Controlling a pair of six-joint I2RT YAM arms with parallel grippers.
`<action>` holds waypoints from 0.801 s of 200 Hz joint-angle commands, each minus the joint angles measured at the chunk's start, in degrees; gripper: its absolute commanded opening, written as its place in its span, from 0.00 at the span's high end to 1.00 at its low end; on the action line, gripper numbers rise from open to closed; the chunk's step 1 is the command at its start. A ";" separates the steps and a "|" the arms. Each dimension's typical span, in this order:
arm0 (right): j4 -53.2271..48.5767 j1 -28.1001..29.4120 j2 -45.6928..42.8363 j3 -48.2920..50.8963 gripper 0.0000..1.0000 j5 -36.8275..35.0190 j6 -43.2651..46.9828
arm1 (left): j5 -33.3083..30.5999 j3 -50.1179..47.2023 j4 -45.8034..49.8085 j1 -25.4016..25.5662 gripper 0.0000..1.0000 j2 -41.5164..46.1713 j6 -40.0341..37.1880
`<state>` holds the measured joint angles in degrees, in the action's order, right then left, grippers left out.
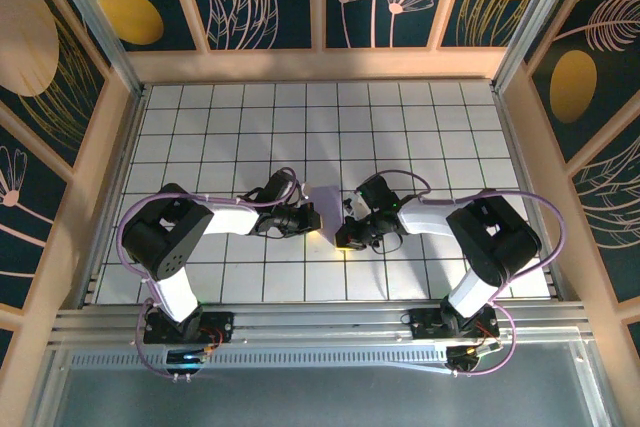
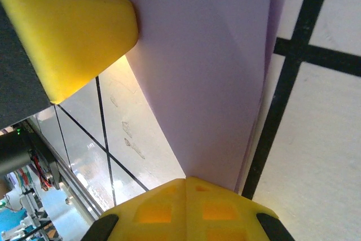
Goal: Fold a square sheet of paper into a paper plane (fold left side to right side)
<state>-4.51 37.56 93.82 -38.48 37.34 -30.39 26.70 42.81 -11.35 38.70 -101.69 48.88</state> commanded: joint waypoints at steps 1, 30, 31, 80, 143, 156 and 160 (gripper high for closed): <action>-2.48 0.67 1.10 0.86 1.00 -2.34 0.64 | -2.62 0.26 3.80 0.06 1.00 -1.47 -0.95; -4.75 1.04 1.48 0.68 1.00 -3.96 1.42 | -2.79 0.31 3.90 0.04 1.00 -1.53 -0.90; -4.77 1.08 1.51 0.68 1.00 -4.00 1.45 | -2.79 0.33 3.94 0.05 1.00 -1.51 -0.90; -8.32 1.64 0.48 2.15 1.00 -4.28 2.48 | -3.06 0.50 4.28 0.06 1.00 -1.63 -0.92; -15.70 0.67 -7.78 -0.53 1.00 -1.39 6.04 | -3.23 0.70 4.41 0.06 1.00 -1.53 -1.17; -14.83 -0.39 -9.59 -1.80 1.00 0.11 5.59 | -3.19 0.79 4.41 0.06 1.00 -1.45 -1.19; -14.13 -0.81 -9.92 -2.13 1.00 0.80 5.38 | -3.22 0.79 4.41 0.05 1.00 -1.50 -1.20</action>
<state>-15.75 38.20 87.83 -37.89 35.73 -26.24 26.46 43.31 -10.41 38.76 -101.73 48.69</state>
